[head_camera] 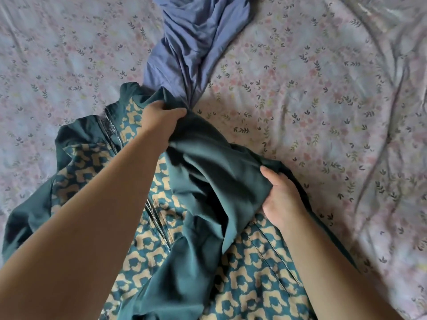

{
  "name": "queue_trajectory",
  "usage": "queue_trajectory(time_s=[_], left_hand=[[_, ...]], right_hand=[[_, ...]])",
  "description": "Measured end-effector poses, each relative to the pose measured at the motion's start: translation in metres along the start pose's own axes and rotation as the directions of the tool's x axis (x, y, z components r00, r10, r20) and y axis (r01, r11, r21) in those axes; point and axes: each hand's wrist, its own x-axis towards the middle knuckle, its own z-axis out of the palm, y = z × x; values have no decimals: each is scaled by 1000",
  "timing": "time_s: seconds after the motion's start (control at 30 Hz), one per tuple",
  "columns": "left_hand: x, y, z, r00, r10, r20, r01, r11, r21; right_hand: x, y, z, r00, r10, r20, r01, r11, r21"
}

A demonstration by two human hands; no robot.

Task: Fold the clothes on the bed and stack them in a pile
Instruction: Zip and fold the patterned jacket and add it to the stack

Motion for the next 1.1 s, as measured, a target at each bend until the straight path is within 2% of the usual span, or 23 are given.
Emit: queue_trajectory(time_s=[0.07, 0.13, 0.23, 0.3, 0.33, 0.37, 0.4, 0.43, 0.47, 0.53, 0.6, 0.63, 0.73, 0.83, 0.9, 1.0, 1.1], left_hand=[[2, 1, -4, 991, -60, 115, 92, 953, -288], [4, -9, -10, 967, -90, 237, 187, 885, -427], [6, -26, -14, 966, -163, 199, 236, 870, -433], [6, -26, -12, 958, -210, 198, 278, 850, -448], [6, -24, -10, 954, -212, 212, 283, 871, -401], [8, -22, -8, 955, -202, 218, 257, 930, -263], [9, -20, -6, 963, -172, 207, 200, 972, -124], [6, -16, -4, 978, -117, 175, 131, 989, -74], [3, -14, -2, 985, -80, 155, 94, 992, -85], [-6, -15, -4, 977, -68, 204, 120, 960, -253], [-15, -23, -14, 972, -119, 204, 192, 900, -390], [-22, -27, -21, 978, -135, 156, 186, 903, -387], [-58, -46, -42, 998, -68, 2, 68, 985, -157], [-122, -78, -55, 999, 27, 37, -29, 998, 59], [-167, -105, -59, 997, 21, 70, -32, 987, 156], [-214, -145, -61, 992, 15, 124, -66, 905, 420], [-239, -173, -60, 971, 110, 213, -219, 768, 601]], right_hand=[[2, -2, -5, 999, -51, 8, 50, 991, 122], [3, -2, -8, 999, -48, 22, 42, 979, 201], [4, -4, -9, 998, -57, -4, 56, 976, 212], [-1, -5, -7, 995, -69, 78, 60, 991, 116], [-4, -5, -5, 991, -57, 123, 51, 997, 53], [-7, -4, -3, 990, -45, 136, 49, 998, -29], [-8, -2, -1, 992, -41, 117, 55, 991, -124], [-7, 1, 1, 995, -55, 85, 71, 976, -206], [-6, 4, 3, 995, -83, 55, 94, 965, -243], [-5, 8, 2, 992, -127, 17, 127, 962, -242], [-6, 9, -5, 989, -139, 52, 147, 971, -189], [-9, 8, -10, 988, -133, 84, 144, 977, -155], [-25, 13, -21, 989, -101, 111, 117, 982, -149], [-44, 42, -32, 998, -26, 60, 40, 970, -241], [-61, 70, -33, 998, 38, 47, -21, 948, -318], [-85, 106, -30, 988, 134, 73, -93, 907, -412], [-100, 124, -28, 983, 157, 97, -99, 892, -441]])
